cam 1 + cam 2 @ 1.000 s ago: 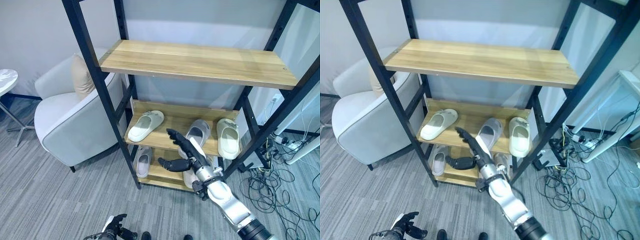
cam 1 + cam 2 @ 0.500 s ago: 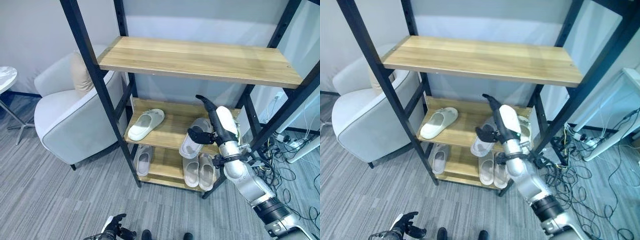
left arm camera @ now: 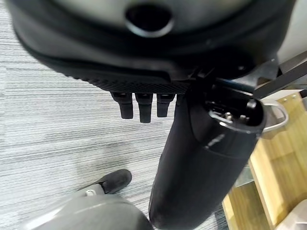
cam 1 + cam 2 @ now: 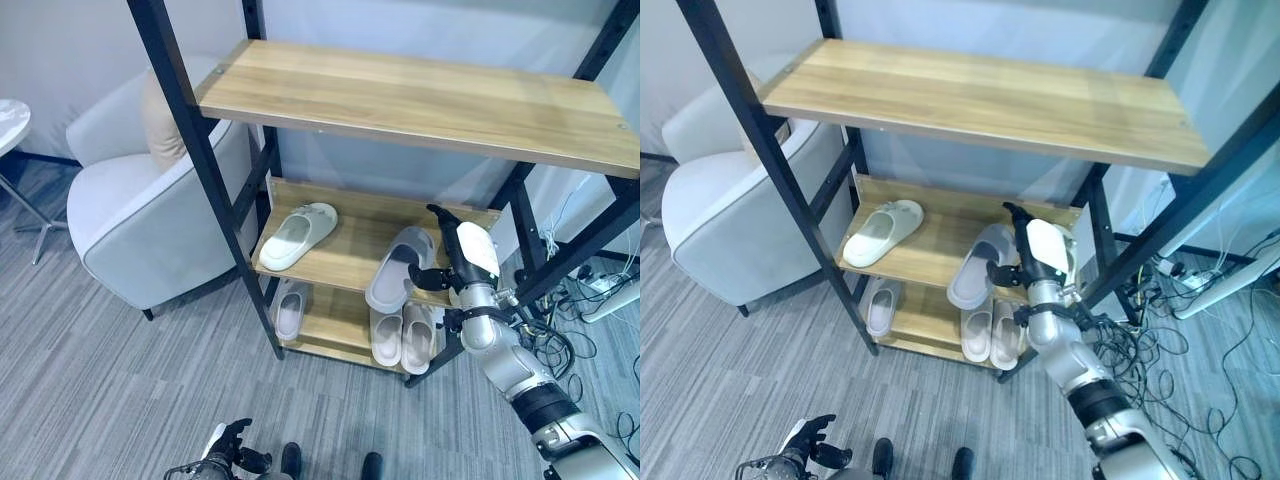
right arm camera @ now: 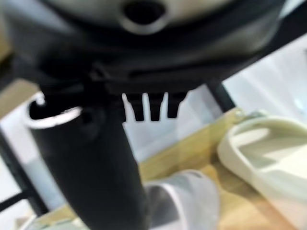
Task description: Arrange the slippers neatly on the shoe rack.
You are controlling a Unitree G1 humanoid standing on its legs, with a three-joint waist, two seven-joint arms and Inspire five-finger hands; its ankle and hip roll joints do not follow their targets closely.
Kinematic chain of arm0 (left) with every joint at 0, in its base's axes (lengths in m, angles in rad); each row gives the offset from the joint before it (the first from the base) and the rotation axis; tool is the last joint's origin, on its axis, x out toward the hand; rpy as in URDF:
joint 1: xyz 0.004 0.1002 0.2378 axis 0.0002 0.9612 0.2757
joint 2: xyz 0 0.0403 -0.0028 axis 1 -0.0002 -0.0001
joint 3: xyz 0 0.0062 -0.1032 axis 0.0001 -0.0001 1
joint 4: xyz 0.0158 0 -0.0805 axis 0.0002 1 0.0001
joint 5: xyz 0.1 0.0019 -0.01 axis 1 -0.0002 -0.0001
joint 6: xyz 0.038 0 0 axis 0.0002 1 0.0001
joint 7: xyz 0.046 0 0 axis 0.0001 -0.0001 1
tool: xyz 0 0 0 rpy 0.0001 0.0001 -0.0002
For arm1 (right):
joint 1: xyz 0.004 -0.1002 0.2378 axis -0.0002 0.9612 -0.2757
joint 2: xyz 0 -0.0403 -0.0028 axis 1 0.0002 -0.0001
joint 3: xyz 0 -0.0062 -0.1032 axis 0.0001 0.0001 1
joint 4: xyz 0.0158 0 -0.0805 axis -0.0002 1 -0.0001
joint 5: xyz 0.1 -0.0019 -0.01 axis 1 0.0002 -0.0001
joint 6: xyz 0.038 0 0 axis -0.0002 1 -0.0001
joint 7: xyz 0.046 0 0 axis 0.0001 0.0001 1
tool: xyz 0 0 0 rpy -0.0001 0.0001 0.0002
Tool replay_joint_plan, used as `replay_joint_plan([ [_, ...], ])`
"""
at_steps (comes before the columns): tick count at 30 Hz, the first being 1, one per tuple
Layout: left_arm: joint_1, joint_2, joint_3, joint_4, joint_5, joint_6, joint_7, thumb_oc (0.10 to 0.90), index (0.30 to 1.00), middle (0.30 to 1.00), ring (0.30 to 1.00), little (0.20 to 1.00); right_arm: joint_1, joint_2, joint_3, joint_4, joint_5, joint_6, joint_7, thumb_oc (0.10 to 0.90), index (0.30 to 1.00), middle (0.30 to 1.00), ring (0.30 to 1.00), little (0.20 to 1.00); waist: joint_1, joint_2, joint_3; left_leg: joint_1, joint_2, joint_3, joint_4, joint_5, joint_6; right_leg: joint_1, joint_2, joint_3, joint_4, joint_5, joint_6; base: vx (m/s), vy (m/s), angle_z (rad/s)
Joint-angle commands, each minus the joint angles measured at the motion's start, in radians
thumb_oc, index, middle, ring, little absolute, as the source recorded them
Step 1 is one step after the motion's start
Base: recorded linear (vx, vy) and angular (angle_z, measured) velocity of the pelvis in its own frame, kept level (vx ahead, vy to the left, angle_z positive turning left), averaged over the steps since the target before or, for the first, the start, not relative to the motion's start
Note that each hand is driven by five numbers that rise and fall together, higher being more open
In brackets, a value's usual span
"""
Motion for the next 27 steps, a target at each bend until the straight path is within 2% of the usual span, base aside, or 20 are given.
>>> replay_joint_plan([
  [1,-0.025,-0.051,-0.098,0.048,-0.001,-0.007,0.014,0.800,0.900,0.900,0.900,0.900,-0.212,-0.013,-0.071,-0.010,0.009,-0.027,-0.116,0.800,0.900,0.900,0.900,0.900,0.036,0.006,0.011,-0.021,-0.013,-0.063,0.003,-0.086,-0.019,0.053,0.017,0.004,0.013,-0.147,0.044,0.00,0.000,0.00],
  [5,-0.033,-0.048,-0.109,0.040,-0.020,-0.008,0.021,0.800,0.900,0.900,0.900,0.900,-0.272,0.013,-0.069,0.073,0.065,-0.025,-0.136,0.800,0.900,0.900,0.900,0.900,0.044,0.005,0.023,-0.040,-0.012,-0.068,0.003,-0.079,-0.020,0.035,0.018,0.005,0.013,-0.143,0.042,0.00,0.000,0.00],
  [15,-0.044,-0.039,-0.124,0.039,-0.052,-0.014,0.024,0.800,0.900,0.900,0.900,0.900,-0.422,0.011,0.000,0.260,0.147,-0.021,-0.123,0.800,0.900,0.900,0.900,0.900,0.063,-0.002,0.032,-0.053,-0.016,-0.078,0.003,-0.074,-0.022,0.022,0.019,0.003,0.013,-0.140,0.040,0.00,0.000,0.00],
  [16,-0.045,-0.037,-0.124,0.040,-0.053,-0.015,0.023,0.800,0.900,0.900,0.900,0.900,-0.434,0.010,0.008,0.279,0.155,-0.024,-0.117,0.755,0.832,0.832,0.832,0.832,0.064,-0.003,0.032,-0.053,-0.016,-0.079,0.003,-0.074,-0.023,0.022,0.018,0.002,0.013,-0.140,0.040,0.00,0.000,0.00],
  [17,-0.046,-0.037,-0.126,0.042,-0.054,-0.015,0.022,0.800,0.900,0.900,0.900,0.900,-0.448,0.007,0.018,0.298,0.162,-0.025,-0.111,0.400,0.300,0.300,0.300,0.300,0.066,-0.005,0.032,-0.053,-0.016,-0.079,0.003,-0.074,-0.023,0.023,0.018,0.001,0.013,-0.140,0.040,0.00,0.000,0.00],
  [21,-0.050,-0.036,-0.131,0.049,-0.059,-0.016,0.020,0.800,0.900,0.900,0.900,0.900,-0.479,0.000,0.038,0.335,0.179,-0.029,-0.095,0.400,0.300,0.300,0.300,0.300,0.069,-0.008,0.032,-0.053,-0.016,-0.085,0.003,-0.074,-0.025,0.024,0.019,-0.003,0.013,-0.141,0.039,0.00,0.000,0.00],
  [27,-0.046,-0.040,-0.123,0.065,-0.049,-0.008,0.017,0.800,0.900,0.900,0.900,0.900,-0.456,-0.002,0.052,0.279,0.172,-0.041,-0.075,0.400,0.300,0.300,0.300,0.300,0.065,-0.013,0.027,-0.044,-0.014,-0.085,0.003,-0.079,-0.028,0.036,0.020,-0.010,0.013,-0.146,0.039,0.00,0.000,0.00],
])
